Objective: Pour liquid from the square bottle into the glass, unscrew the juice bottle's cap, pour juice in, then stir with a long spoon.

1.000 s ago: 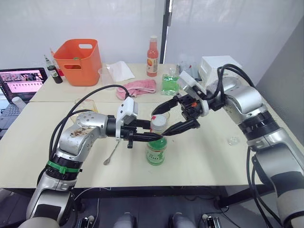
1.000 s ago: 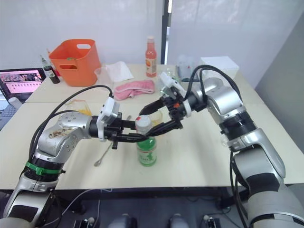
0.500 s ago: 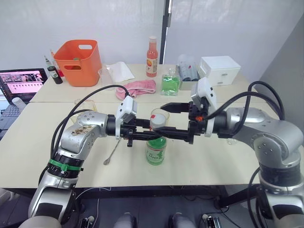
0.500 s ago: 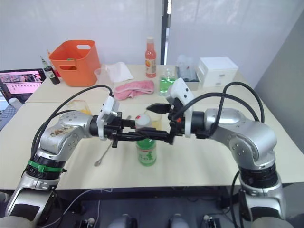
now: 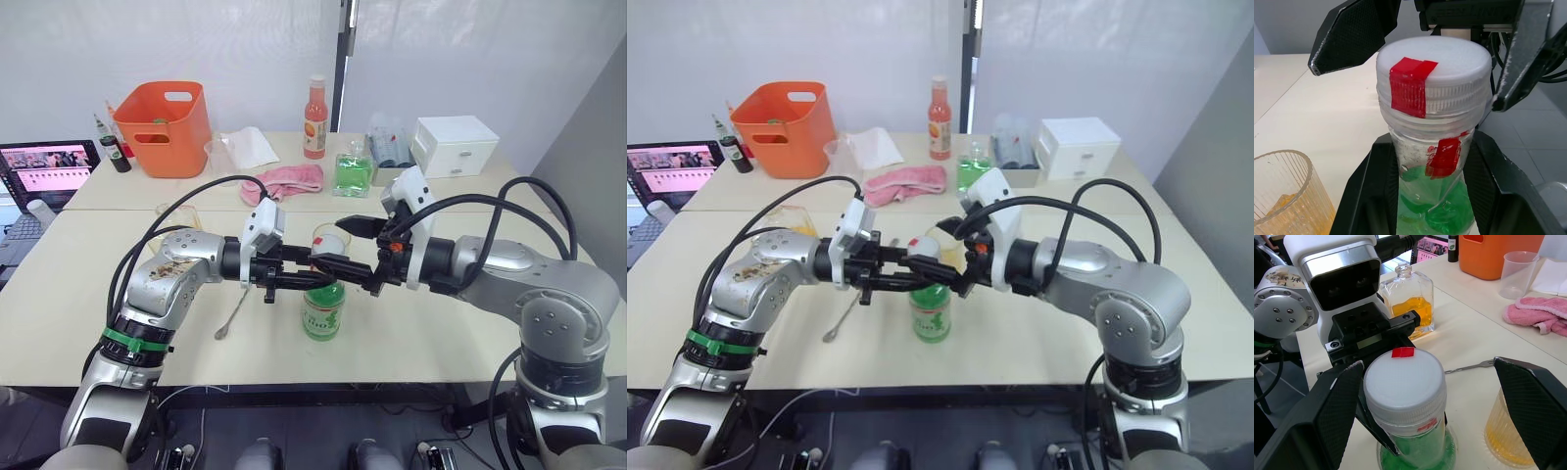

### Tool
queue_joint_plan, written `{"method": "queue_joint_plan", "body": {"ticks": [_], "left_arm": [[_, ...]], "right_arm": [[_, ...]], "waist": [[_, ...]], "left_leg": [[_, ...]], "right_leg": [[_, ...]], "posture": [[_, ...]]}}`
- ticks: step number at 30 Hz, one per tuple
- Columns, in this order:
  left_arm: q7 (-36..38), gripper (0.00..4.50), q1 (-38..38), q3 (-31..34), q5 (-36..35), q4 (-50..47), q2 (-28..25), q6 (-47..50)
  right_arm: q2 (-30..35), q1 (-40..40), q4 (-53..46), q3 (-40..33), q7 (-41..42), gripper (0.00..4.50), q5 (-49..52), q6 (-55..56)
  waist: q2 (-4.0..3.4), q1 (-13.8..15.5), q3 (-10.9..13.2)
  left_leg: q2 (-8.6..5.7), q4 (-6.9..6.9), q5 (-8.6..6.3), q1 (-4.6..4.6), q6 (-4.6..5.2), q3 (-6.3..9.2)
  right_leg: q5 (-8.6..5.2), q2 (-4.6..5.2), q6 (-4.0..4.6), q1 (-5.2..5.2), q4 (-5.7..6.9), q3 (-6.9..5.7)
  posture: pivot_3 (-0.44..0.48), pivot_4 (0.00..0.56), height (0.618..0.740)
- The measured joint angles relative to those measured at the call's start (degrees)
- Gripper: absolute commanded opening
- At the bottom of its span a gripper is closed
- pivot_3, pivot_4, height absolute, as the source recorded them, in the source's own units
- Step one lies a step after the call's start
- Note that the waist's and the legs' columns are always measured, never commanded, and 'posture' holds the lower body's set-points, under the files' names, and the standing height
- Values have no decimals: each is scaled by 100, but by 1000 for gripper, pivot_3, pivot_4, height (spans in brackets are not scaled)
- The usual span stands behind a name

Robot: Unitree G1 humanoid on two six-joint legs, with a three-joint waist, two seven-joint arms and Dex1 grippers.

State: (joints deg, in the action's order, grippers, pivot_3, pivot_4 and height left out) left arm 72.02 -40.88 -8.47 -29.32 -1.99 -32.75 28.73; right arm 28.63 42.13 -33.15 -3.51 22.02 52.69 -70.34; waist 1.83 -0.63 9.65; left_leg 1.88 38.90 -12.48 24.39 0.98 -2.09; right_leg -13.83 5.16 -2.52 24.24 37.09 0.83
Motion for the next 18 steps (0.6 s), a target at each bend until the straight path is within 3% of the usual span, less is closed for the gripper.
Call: {"method": "queue_joint_plan", "body": {"ticks": [6,14,18], "left_arm": [[-19,1444,5,4,3,-17,-9,9],[-42,1444,4,12,7,-18,-17,11],[-46,1444,8,-14,6,-70,-24,14]], "right_arm": [[-21,0,-4,39,8,1745,151,6],[22,1,176,87,190,1682,140,182],[508,156,784,482,1500,1682,-165,908]], "waist": [[0,-4,0],[0,-7,0],[0,-9,0]], "left_leg": [[1,0,0,0,0,0],[1,-1,0,0,0,-1],[1,-1,0,-1,0,-11]], "right_leg": [[0,-1,0,-1,-1,0],[0,-2,0,0,-1,0],[0,-4,0,0,-4,-1]], "posture": [[0,150,715],[0,150,715],[0,150,715]]}}
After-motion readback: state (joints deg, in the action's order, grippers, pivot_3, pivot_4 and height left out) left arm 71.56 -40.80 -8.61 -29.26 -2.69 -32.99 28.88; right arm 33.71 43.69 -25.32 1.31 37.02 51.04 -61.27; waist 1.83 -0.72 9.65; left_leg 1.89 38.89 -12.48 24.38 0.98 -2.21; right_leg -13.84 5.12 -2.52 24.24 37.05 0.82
